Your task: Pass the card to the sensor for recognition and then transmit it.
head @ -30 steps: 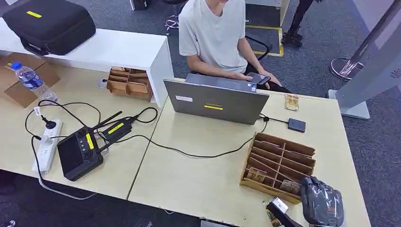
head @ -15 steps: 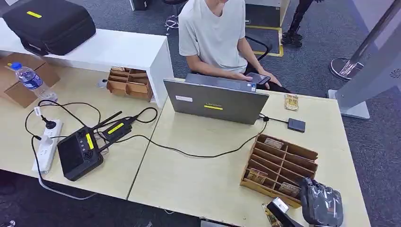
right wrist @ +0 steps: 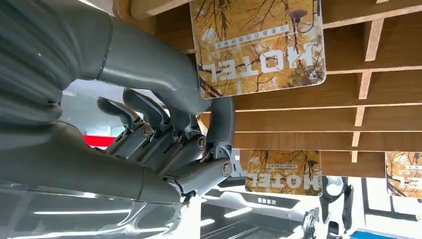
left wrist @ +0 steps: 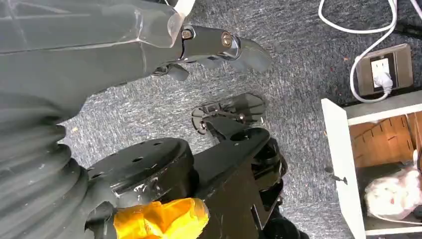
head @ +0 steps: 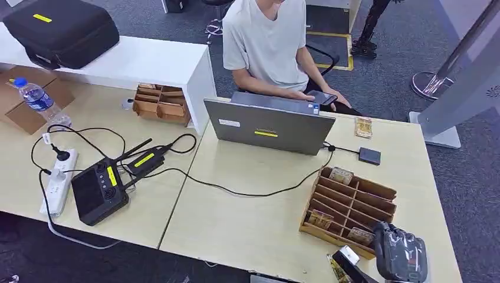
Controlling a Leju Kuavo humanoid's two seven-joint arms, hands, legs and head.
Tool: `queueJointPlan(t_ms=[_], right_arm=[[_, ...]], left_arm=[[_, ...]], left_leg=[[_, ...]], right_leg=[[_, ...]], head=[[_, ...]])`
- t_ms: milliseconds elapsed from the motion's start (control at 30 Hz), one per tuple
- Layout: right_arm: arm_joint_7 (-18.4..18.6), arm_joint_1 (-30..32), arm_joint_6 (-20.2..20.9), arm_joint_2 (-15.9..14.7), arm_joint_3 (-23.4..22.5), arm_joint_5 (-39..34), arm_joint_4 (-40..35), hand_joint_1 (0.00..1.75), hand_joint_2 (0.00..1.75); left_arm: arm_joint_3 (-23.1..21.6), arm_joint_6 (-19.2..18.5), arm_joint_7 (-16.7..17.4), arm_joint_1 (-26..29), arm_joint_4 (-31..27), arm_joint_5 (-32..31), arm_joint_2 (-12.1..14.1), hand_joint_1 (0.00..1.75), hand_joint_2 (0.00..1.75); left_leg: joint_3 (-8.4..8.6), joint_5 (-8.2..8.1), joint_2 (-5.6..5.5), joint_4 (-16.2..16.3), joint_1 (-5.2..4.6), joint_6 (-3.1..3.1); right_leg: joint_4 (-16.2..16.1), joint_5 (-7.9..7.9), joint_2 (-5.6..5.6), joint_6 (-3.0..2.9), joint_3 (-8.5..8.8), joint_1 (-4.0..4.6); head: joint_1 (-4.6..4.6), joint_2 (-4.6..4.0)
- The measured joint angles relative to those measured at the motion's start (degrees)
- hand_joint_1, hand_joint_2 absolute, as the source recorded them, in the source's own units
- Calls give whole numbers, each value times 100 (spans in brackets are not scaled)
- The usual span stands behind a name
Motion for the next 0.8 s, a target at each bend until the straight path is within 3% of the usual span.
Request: queueJointPlan(t_ms=[167,400,667,700,733,800], right_arm=[[-113,34,-181,44,-48,129,-44,175,175],[-483,271,-1432,441,-293,341,-590,175,175],[-885,421,-1512,760,-472,350,-1172,175,175],[-924,436,-1512,791,-509,345,-1226,161,175],[-951,444,-1512,818,-536,339,-1257,0,175],[-966,451,-1512,861,-571,310,-1292,0,175]], left_arm=[[0,4,0,0,0,2,0,0,175],[0,42,0,0,0,2,-2,0,175],[0,63,2,0,0,2,-2,0,175],[0,63,2,0,0,2,-2,0,175],[0,63,2,1,0,2,-2,0,175],[0,63,2,0,0,2,-2,0,175]], left_leg=[[0,0,-1,0,0,0],[-2,0,-1,-3,1,0],[-1,0,0,-4,1,-1],[-1,0,0,-4,1,-1],[-1,0,0,-4,1,-1],[-1,0,0,-4,1,-1]], right_leg=[[0,0,-1,0,0,0],[1,-1,0,-2,-3,2],[1,-2,0,-3,-2,1],[1,-2,0,-3,-2,1],[1,-2,0,-3,-2,1],[1,-2,0,-3,-2,1]], head=[[0,0],[0,0],[0,0],[-2,0],[0,0],[0,0]])
